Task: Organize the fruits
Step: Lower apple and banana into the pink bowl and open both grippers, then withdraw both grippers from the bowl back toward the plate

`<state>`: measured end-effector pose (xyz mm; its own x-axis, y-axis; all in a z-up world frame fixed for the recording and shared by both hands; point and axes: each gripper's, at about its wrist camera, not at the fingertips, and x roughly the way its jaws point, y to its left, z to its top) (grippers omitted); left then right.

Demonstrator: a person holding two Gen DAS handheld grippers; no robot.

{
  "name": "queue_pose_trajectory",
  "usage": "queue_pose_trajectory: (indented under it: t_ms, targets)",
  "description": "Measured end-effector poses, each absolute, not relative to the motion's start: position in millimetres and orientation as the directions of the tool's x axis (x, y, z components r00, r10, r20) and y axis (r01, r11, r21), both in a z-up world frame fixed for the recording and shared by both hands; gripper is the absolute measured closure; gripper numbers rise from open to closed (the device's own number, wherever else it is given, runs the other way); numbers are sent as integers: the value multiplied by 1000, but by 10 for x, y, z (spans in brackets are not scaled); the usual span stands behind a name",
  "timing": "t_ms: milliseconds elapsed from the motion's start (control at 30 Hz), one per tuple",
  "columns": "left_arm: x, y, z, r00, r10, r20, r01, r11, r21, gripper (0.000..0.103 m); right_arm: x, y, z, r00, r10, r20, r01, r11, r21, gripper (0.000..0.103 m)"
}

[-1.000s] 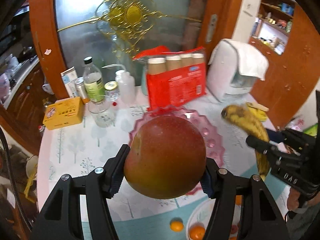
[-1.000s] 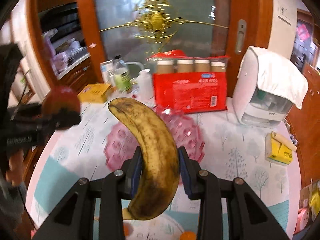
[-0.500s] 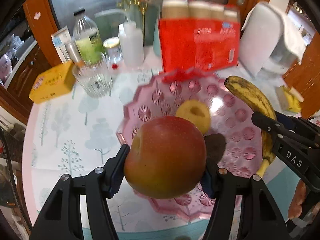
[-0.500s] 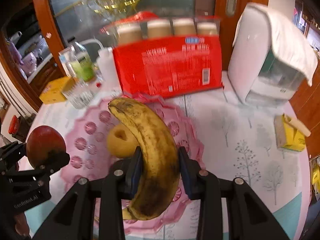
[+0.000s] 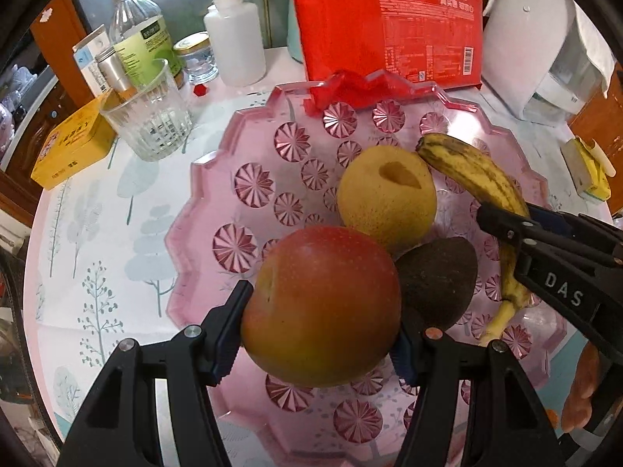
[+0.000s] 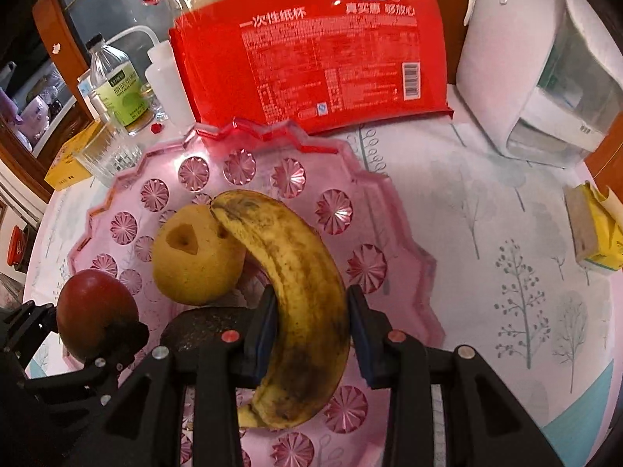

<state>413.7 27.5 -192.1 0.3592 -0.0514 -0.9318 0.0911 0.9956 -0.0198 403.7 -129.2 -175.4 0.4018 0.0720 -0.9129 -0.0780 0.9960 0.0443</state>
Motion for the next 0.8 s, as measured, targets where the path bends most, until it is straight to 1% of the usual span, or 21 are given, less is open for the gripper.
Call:
queue_pose_trajectory:
  t_ms: [133, 267, 333, 400, 467, 600, 800]
  targets:
    - [4150, 210, -1968, 349, -45, -936, 109, 994, -7, 41, 4038, -1269, -1793, 403, 58, -913, -90, 996, 24, 66]
    - [4140, 180, -1967, 357, -26, -934, 112, 994, 15, 38, 4009, -1251, -1740, 435, 58, -899, -101, 995, 15, 59]
    - [4124, 183, -1942, 364, -29, -931, 110, 994, 12, 32, 3967, -1247, -1697, 454, 59, -889, -111, 994, 9, 55]
    - [4102, 196, -1896, 380, -25, -925, 103, 995, 16, 15, 3926, -1237, -1667, 468, 50, -882, -115, 993, -5, 49]
    - [4068, 220, -1825, 399, -39, -916, 95, 995, -1, 10, 3881, -1243, -1641, 474, 47, -880, -113, 994, -8, 48]
    - [4016, 260, -1736, 397, -68, -915, 92, 995, -34, 10, 3805, -1292, -1582, 477, 66, -877, -95, 995, 23, 48]
    - [3855, 316, -1580, 419, -98, -902, 57, 995, -82, 10, 3645, -1339, -1445, 493, 65, -868, -81, 996, 28, 48]
